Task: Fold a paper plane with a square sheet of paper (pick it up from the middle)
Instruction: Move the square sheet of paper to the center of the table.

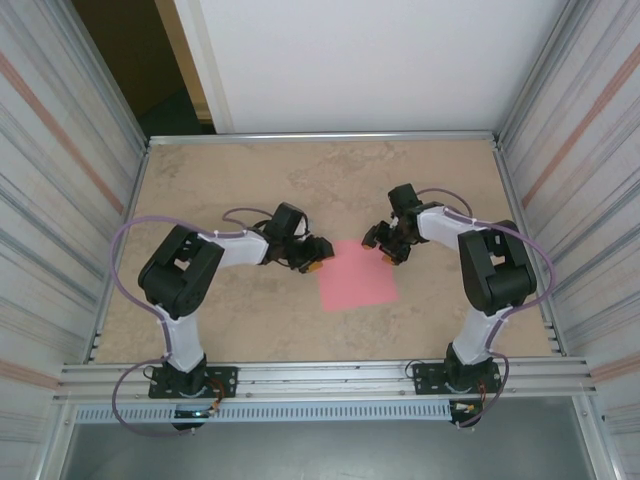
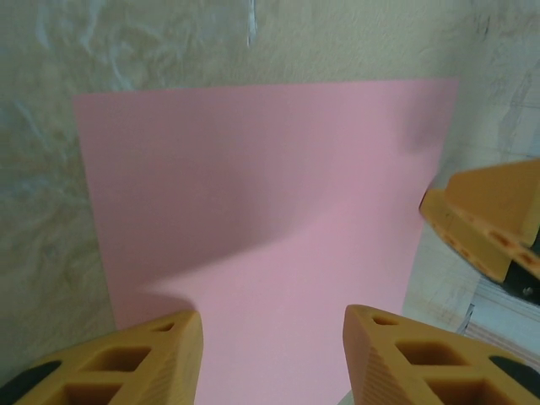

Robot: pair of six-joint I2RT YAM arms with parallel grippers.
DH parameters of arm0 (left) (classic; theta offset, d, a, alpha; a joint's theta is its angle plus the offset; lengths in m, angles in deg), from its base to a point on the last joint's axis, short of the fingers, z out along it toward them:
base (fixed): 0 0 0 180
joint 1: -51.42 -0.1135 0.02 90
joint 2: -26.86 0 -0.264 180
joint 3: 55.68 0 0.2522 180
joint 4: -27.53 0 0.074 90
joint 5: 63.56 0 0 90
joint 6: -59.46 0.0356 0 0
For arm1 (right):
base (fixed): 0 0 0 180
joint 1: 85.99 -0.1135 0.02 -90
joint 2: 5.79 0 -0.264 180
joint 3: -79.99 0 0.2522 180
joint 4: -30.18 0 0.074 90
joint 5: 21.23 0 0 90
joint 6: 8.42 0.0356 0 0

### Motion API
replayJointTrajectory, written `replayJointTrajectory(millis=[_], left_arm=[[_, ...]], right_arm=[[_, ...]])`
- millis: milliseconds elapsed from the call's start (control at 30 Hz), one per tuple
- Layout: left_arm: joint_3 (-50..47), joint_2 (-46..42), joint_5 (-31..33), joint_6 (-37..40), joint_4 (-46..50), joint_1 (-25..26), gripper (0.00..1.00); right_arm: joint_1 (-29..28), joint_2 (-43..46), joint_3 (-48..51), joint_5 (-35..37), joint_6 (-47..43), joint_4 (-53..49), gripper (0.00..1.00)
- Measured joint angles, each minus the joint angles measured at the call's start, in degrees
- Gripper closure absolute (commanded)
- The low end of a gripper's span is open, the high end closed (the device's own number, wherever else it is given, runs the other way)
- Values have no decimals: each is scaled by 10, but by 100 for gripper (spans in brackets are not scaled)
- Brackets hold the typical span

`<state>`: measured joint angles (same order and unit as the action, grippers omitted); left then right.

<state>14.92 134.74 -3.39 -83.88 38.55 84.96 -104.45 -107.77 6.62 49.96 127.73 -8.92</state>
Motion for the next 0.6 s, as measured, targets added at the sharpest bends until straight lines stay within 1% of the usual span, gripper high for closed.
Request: replayJointTrajectory(millis=[167,400,500,600], left_arm=[[27,14,-12,29,29,-22,50],[59,21,-3,75,86,-52,50],[63,17,-2,86,99,-52,47],[66,5,0,88,113,-37,44]], right_arm=[[-10,19,28,-11,31,18,40],[-25,19,28,-26,35,31,41],[-17,24,29,-26,28,30,42],[-12,39,35,-40,20,31,46]])
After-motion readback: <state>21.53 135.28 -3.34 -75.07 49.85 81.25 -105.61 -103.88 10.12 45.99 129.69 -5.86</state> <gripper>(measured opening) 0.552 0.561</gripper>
